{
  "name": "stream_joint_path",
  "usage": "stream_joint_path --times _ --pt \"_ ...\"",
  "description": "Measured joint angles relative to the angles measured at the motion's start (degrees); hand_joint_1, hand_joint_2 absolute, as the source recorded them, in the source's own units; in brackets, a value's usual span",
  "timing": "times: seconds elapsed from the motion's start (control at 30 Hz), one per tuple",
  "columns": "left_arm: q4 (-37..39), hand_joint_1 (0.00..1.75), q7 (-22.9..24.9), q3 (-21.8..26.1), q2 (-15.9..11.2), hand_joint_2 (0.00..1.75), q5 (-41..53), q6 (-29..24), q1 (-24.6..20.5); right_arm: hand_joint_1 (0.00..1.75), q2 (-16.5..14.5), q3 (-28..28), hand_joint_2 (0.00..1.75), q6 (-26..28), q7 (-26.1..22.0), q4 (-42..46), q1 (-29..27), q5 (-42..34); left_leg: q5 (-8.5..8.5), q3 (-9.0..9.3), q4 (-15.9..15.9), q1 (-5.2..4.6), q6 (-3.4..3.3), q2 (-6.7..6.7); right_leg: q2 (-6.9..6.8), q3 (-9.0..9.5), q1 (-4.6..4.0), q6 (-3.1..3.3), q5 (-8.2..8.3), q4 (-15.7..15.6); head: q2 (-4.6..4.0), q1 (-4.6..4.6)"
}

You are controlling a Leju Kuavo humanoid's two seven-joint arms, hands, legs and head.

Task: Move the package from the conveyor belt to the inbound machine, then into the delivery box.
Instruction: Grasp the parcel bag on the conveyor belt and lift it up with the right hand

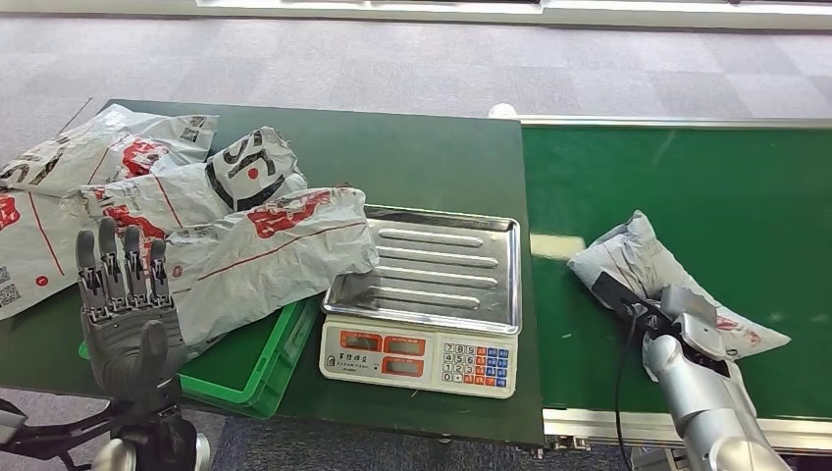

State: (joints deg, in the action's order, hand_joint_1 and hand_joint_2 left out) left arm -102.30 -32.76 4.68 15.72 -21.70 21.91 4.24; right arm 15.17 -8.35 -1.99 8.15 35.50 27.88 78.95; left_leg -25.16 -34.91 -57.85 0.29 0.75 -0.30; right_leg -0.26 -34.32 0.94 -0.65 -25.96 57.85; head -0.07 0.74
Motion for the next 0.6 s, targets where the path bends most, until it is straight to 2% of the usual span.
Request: stream_joint_path --times 0.43,0.5,0.6 --pt "-0.87 0.00 0.56 0.02 0.00 1.75 -0.58 -1.58 0.11 1.75 -0.35 -0.04 1.75 1.15 2.87 4.40 -0.45 2.57 0.00 -0.05 0.00 -0.02 0.00 -0.03 -0.04 -0.02 0.02 -0.02 -0.01 0.00 0.00 0.00" --pt "-1.15 0.00 0.58 0.02 0.01 1.75 -0.75 -2.10 0.15 1.75 -0.43 -0.04 1.75 2.79 5.29 5.92 -0.59 4.55 0.00 -0.08 0.00 -0.02 0.00 -0.05 -0.06 -0.04 0.02 -0.02 -0.01 0.00 0.00 0.00" --pt "-1.72 0.00 1.07 0.02 0.00 1.75 -1.26 -2.72 0.22 1.75 -1.95 0.44 1.75 9.00 8.09 11.11 -0.70 7.98 0.02 -0.62 0.06 -0.04 0.01 -0.12 -0.14 -0.04 -0.01 -0.02 -0.02 0.09 0.00 -0.03"
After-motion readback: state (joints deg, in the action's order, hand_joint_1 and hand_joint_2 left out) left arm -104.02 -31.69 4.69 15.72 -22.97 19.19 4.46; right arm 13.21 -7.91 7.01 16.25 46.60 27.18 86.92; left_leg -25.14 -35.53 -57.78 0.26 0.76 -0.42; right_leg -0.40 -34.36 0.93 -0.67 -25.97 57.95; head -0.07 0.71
